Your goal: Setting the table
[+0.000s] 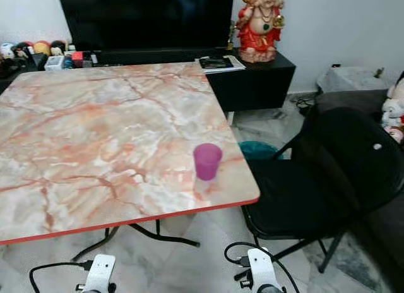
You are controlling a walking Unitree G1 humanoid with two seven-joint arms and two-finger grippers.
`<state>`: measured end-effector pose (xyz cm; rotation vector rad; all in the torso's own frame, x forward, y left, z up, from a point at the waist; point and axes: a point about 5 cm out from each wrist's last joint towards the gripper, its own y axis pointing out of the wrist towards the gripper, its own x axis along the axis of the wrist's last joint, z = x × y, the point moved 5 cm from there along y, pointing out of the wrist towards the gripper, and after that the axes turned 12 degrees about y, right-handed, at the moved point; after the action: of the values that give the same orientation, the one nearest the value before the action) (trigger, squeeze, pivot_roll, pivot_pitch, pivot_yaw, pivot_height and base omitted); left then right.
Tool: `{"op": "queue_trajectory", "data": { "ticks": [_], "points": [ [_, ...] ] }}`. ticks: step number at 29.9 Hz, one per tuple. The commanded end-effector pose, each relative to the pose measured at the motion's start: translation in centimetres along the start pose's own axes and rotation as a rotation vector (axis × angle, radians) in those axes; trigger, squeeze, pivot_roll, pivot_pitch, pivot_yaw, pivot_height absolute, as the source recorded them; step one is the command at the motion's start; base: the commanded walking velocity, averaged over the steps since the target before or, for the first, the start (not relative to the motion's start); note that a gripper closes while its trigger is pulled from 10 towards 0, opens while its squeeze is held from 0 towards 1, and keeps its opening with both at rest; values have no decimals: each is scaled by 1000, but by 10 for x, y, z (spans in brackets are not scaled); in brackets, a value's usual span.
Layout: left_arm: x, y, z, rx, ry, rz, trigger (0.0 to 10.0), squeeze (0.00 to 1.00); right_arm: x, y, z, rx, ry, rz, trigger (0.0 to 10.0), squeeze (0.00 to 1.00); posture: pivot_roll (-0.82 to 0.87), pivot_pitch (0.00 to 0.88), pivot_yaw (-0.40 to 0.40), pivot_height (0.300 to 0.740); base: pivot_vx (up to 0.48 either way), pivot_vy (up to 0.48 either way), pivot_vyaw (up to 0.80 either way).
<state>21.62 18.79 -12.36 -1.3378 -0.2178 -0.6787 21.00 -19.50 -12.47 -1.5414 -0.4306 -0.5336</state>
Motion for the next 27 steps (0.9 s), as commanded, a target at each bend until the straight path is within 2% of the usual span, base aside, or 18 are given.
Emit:
{"op": "queue_trajectory", "data": {
  "ticks": [1,14,17,27],
  "points": [
    [-1,0,1,10,-17,9,10000,0,5,1,1,2,-18,-6,10000,0,-92,0,-41,740,0,-259,0],
    [-1,0,1,21,-45,12,10000,0,9,2,0,-5,-37,-7,10000,0,-88,0,-53,740,0,-253,125],
    [0,0,1,24,-53,13,10000,0,8,1,-1,-6,-6,-4,10000,0,-87,0,-54,740,0,-251,150],
    [1,0,1,25,-63,10,10000,0,10,2,1,-3,-10,-12,10000,0,-88,0,-56,740,0,-251,0]
  ]
}}
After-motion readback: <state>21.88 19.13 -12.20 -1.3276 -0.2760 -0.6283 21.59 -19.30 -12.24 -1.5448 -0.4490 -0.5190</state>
